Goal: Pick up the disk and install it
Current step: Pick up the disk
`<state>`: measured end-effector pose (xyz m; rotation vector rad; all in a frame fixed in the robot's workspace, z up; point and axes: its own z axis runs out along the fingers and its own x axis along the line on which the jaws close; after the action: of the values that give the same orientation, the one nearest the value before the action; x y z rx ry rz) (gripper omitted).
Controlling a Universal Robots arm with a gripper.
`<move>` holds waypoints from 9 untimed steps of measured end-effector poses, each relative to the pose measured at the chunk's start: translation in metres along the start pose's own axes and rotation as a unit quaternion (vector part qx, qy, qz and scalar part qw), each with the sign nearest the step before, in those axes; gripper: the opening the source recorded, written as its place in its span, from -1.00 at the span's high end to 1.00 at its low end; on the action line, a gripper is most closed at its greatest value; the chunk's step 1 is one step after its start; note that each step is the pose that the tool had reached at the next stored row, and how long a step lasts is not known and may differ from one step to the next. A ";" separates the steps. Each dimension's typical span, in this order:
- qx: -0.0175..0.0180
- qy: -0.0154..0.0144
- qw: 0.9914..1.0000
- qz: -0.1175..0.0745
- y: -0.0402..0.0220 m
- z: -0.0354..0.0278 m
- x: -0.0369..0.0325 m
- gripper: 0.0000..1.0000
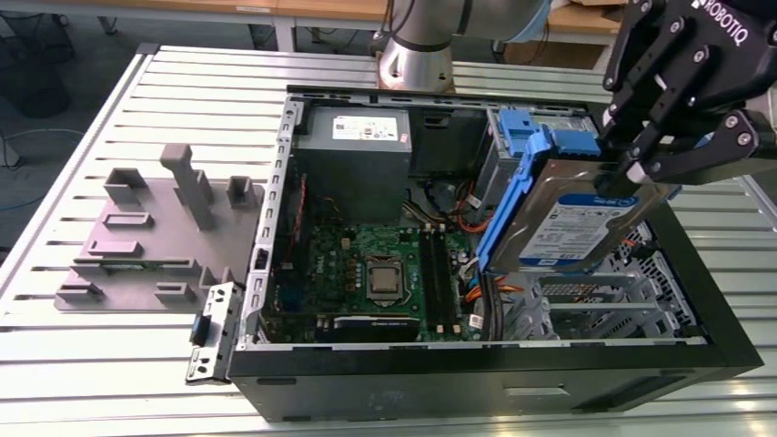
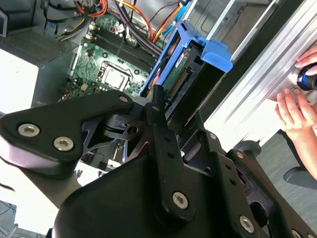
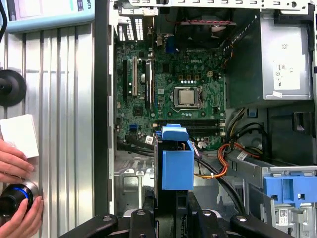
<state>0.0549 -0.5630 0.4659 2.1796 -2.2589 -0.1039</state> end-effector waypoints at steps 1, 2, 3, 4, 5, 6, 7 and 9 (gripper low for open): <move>0.000 0.000 1.000 0.000 -0.0021 -0.0001 0.0000 0.30; 0.000 0.000 1.000 0.000 -0.0042 -0.0002 -0.0001 0.30; 0.000 0.000 1.000 0.000 -0.0061 -0.0002 -0.0002 0.30; -0.001 0.000 1.000 0.000 -0.0078 -0.0002 -0.0003 0.30; -0.001 0.000 1.000 0.000 -0.0091 -0.0003 -0.0004 0.30; -0.001 0.000 1.000 0.000 -0.0103 -0.0003 -0.0004 0.30; -0.001 0.000 1.000 0.000 -0.0113 -0.0003 -0.0003 0.30; -0.001 0.000 1.000 0.000 -0.0133 -0.0003 0.0001 0.30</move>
<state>0.0682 -0.5636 0.4655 2.1789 -2.2581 -0.1055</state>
